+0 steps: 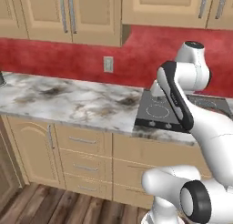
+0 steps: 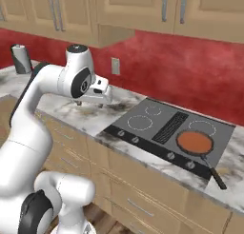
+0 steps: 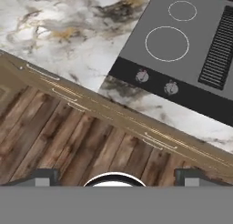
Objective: Retrieve the steak from the fridge and place it on the saucepan with marinade on the stove.
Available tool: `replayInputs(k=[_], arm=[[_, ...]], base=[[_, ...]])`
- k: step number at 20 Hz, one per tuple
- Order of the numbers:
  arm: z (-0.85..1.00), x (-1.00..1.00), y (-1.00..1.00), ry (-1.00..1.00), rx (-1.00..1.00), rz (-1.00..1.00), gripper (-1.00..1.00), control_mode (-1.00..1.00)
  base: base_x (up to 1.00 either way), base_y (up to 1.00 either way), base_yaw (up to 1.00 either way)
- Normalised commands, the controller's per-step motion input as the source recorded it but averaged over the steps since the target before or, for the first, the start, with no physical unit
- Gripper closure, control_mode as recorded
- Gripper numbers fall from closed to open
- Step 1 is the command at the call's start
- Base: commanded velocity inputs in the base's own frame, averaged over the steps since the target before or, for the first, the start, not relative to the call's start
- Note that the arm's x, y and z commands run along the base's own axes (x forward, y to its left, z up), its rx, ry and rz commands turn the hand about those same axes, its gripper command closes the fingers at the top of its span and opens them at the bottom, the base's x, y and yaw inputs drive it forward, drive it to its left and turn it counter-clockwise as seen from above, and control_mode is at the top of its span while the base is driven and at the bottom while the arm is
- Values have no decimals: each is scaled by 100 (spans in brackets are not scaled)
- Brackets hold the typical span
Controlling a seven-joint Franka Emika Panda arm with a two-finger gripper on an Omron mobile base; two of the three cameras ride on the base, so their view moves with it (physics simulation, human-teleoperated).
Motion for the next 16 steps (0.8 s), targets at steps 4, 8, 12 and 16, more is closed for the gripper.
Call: replayInputs(k=[4, 8, 12, 16], arm=[[0, 0, 0, 0, 0, 0, -100, 100], [0, 0, 0, 0, 0, 0, -100, 100], [0, 0, 0, 0, 0, 0, -100, 100], [0, 0, 0, 0, 0, 0, -100, 100]], base=[[37, 0, 92], [33, 0, 95], [22, 0, 98], [19, 0, 99]])
